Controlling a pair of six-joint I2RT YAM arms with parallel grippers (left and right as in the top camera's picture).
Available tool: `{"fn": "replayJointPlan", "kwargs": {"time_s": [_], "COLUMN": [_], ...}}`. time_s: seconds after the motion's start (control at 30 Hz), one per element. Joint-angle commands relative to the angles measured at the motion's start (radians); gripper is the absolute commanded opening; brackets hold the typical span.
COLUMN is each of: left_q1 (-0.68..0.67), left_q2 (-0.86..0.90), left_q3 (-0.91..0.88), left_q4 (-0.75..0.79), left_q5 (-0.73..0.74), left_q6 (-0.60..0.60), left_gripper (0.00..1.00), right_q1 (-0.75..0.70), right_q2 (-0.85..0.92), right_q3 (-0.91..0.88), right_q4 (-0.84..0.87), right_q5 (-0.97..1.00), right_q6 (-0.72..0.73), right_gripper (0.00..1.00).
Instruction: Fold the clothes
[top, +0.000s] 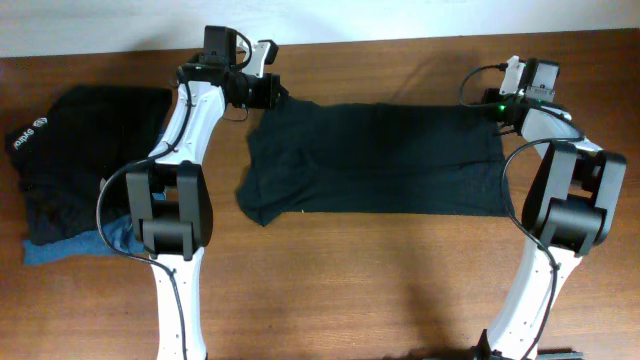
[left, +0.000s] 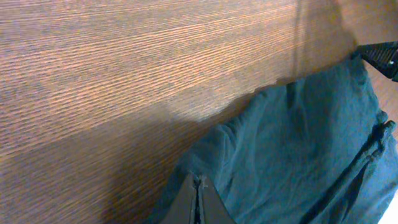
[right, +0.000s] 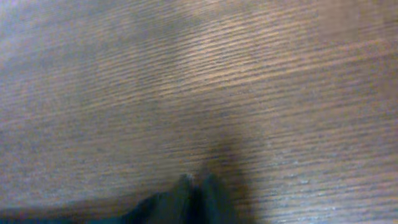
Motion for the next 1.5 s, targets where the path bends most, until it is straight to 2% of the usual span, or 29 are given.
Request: {"fn": "replayJointPlan", "kwargs": {"time_s": [0.0, 0.33, 0.63, 0.9, 1.0, 1.23, 1.47], "left_q1": [0.003, 0.003, 0.004, 0.015, 0.017, 0.019, 0.019], "left_q2": [-0.028, -0.029, -0.056, -0.1, -0.115, -0.123, -0.123], "left_q3": [0.019, 0.019, 0.019, 0.019, 0.019, 0.019, 0.019], "left_q4": [-0.001, 0.0, -0.002, -0.043, -0.077, -0.187, -0.223], "left_q5": [0.015, 0.014, -0.011, -0.011, -0.013, -0.125, -0.152], "left_q6": [0.001, 0.001, 0.001, 0.001, 0.002, 0.002, 0.009], "left_gripper": [0.01, 0.01, 0.0, 0.0, 0.0, 0.01, 0.01], "right_q1": [0.004, 0.004, 0.003, 0.002, 0.002, 0.001, -0.03], "right_q2": [0.031, 0.006, -0.151, -0.216, -0.216, -0.228, -0.24], "right_q3": [0.004, 0.005, 0.012, 0.012, 0.012, 0.028, 0.074], "right_q4": [-0.019, -0.058, -0.157, -0.214, -0.257, -0.423, -0.552], "right_q5": [0.002, 0.002, 0.004, 0.066, 0.063, 0.063, 0.063], "right_q6": [0.005, 0.005, 0.005, 0.005, 0.005, 0.005, 0.025], "right_gripper": [0.04, 0.04, 0.04, 0.04, 0.04, 0.04, 0.04]}}
